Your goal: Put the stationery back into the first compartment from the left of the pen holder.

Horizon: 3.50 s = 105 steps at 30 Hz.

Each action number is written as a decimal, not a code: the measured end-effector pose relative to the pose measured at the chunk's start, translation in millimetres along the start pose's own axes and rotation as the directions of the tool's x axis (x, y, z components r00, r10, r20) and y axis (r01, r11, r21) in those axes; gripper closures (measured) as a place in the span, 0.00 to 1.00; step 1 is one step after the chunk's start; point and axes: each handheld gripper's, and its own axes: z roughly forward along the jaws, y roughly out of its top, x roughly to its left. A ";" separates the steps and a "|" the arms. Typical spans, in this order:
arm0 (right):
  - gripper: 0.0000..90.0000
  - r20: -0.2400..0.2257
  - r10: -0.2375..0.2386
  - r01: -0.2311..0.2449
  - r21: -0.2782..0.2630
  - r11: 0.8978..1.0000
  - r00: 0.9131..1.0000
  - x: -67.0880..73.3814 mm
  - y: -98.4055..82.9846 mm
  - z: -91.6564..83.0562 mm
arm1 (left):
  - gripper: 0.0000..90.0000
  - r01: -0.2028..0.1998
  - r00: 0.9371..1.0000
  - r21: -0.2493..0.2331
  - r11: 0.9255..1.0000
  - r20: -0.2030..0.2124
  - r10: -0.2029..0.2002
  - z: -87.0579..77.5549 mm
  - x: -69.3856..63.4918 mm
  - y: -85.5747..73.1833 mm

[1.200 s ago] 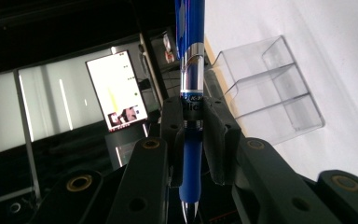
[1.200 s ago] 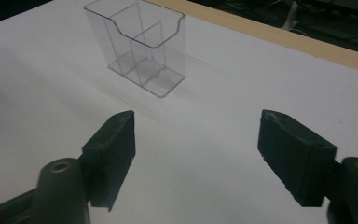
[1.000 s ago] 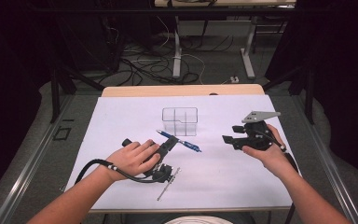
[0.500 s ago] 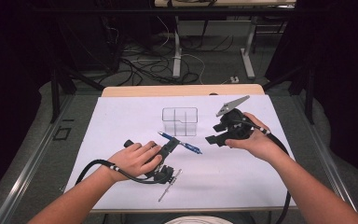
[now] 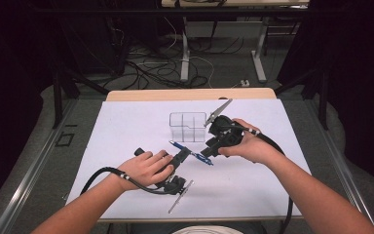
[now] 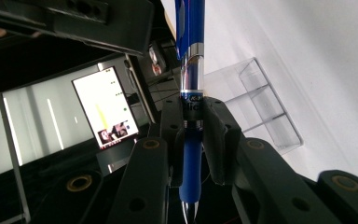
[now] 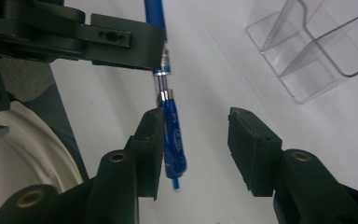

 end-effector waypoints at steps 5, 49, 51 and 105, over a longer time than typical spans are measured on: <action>0.66 -0.024 -0.021 0.022 0.060 0.998 0.999 6.3 5.5 13.7 | 0.88 -0.007 0.999 -0.035 0.999 0.040 0.008 4.1 -0.7 3.5; 0.88 0.104 0.006 -0.006 -0.004 1.000 0.995 -14.8 55.6 46.9 | 0.64 0.640 0.760 0.074 0.765 0.085 -0.645 2.8 -7.4 -43.6; 0.88 0.115 0.013 -0.010 -0.031 0.999 0.993 -18.0 57.3 45.2 | 0.61 0.686 0.717 0.088 0.723 0.092 -0.691 4.8 -9.6 -47.8; 0.88 0.257 0.173 -0.024 -0.496 0.868 0.951 -59.6 89.4 111.8 | 0.11 0.896 -0.421 0.237 -0.376 0.184 -0.888 26.9 -66.0 -124.7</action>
